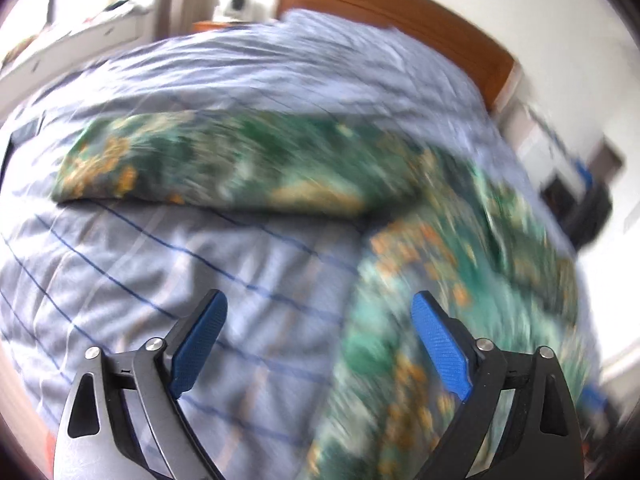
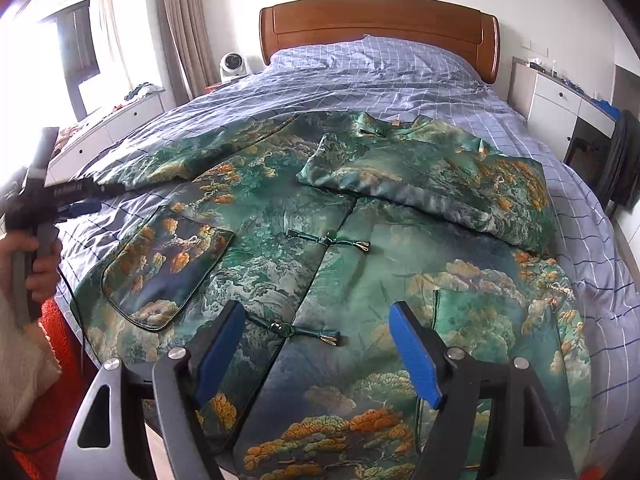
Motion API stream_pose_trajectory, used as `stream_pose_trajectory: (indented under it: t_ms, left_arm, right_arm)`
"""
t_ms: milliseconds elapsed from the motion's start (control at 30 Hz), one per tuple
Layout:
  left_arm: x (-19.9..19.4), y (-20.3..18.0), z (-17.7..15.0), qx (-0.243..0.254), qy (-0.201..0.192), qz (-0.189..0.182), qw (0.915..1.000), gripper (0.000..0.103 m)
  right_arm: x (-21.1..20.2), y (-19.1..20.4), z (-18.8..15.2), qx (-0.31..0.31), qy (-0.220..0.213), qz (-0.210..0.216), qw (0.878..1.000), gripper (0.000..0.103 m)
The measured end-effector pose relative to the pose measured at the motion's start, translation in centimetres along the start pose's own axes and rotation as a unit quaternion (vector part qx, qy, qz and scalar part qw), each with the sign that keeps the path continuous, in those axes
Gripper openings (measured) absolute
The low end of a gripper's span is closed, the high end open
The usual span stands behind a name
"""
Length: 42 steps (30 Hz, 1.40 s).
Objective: Fold large clothes
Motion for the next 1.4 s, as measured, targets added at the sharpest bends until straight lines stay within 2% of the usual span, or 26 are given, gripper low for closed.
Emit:
stream_pose_trajectory:
  t_ms: [67,100,200,300,367,400,467,500,533,567,633,700,767,800,867,900,967,1033,1133,1200,1300,1367,1400]
  left_arm:
    - [0.9,3.2,1.7,-0.068,-0.011,-0.014,0.9975,0.097]
    - [1.8,5.4,2.7,-0.113,-0.014,-0.019,0.9934,0.097]
    - [4.5,9.6,5.0,-0.182,-0.011,-0.02,0.9831,0.097]
    - [6.9,14.1,6.7,-0.249,-0.013,0.015,0.9683,0.097]
    - [7.5,16.5,7.0,-0.295,-0.027,0.037,0.9545,0.096]
    - [7.4,17.0,7.0,-0.306,-0.035,0.039,0.9507,0.093]
    - [7.1,17.4,7.3,-0.311,-0.047,0.054,0.9476,0.076]
    - [7.0,17.2,7.5,-0.302,-0.047,0.066,0.9497,0.053]
    - [7.1,16.9,7.7,-0.29,-0.045,0.073,0.9532,0.024]
    - [7.1,16.5,7.8,-0.279,-0.041,0.074,0.9567,0.015]
    - [6.3,15.2,8.5,-0.247,-0.047,0.094,0.9634,0.01]
    - [4.7,12.9,9.9,-0.199,-0.07,0.111,0.9712,0.009]
    - [2.6,8.8,11.6,-0.128,-0.1,0.128,0.9785,0.008]
    - [2.2,7.5,12.5,-0.1,-0.11,0.132,0.9801,0.008]
    - [0.6,1.5,14.1,-0.007,-0.138,0.129,0.982,0.008]
    - [-0.5,-0.3,14.1,0.025,-0.148,0.125,0.9808,0.008]
    - [-1.5,-6.3,14.2,0.108,-0.169,0.113,0.9731,0.008]
    - [-1.7,-12.6,12.9,0.187,-0.179,0.094,0.9612,0.008]
    - [0.1,-20.3,10.0,0.279,-0.168,0.068,0.9432,0.008]
    - [2.9,-24.9,7.1,0.333,-0.144,0.053,0.9305,0.008]
    - [7.5,-29.0,2.5,0.378,-0.093,0.041,0.9201,0.009]
    - [10.8,-30.6,-1.4,0.41,-0.055,0.047,0.9093,0.015]
    - [11.8,-31.1,-2.5,0.419,-0.043,0.049,0.9056,0.024]
  right_arm:
    - [0.0,-0.1,0.0,0.0,-0.001,0.0,1.0,0.076]
    - [0.0,-0.1,0.0,0.0,-0.001,0.0,1.0,0.076]
    - [0.1,-0.2,-0.1,0.001,0.002,-0.001,1.0,0.076]
    - [0.1,-0.1,0.0,0.001,0.004,0.0,1.0,0.076]
    - [0.0,0.0,0.0,-0.002,0.005,0.0,1.0,0.076]
    - [0.0,0.1,0.0,-0.003,0.007,0.001,1.0,0.076]
    - [0.0,0.2,-0.1,-0.004,0.01,0.003,1.0,0.076]
    - [0.1,0.2,-0.2,-0.004,0.012,0.005,1.0,0.076]
    - [0.2,0.3,-0.3,-0.004,0.015,0.005,1.0,0.076]
    - [0.4,0.3,-0.4,-0.004,0.018,0.006,1.0,0.076]
    - [0.6,0.3,-0.5,-0.001,0.021,0.008,1.0,0.076]
    - [0.4,0.1,-0.4,0.004,0.018,0.013,1.0,0.076]
    - [0.2,0.0,-0.2,0.007,0.012,0.015,1.0,0.076]
    - [0.2,-0.2,-0.1,0.009,0.009,0.015,1.0,0.076]
    - [0.1,-0.7,0.1,0.017,0.005,0.013,1.0,0.076]
    - [0.0,-1.1,0.2,0.024,0.003,0.013,1.0,0.076]
    - [-0.1,-1.7,0.4,0.038,0.0,0.013,0.999,0.076]
    - [-0.6,-2.7,0.5,0.053,-0.008,0.012,0.998,0.076]
    - [-1.1,-3.9,0.5,0.064,-0.017,0.005,0.998,0.076]
    - [-1.4,-5.1,0.3,0.076,-0.021,-0.002,0.997,0.076]
    - [-1.9,-6.7,0.2,0.091,-0.026,-0.01,0.995,0.076]
    - [-2.1,-7.8,0.6,0.1,-0.03,-0.011,0.995,0.076]
    - [-2.2,-8.2,0.9,0.102,-0.032,-0.012,0.994,0.076]
Point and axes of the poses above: each gripper's, at about its wrist camera, not at the fingertips, and x roughly the way its jaws point, y to its left, z to its top, the point moved 4 cm from there along x, roughly the way its jaws point, and after that the axes turned 3 degrees about x, right-handed, at the moved point
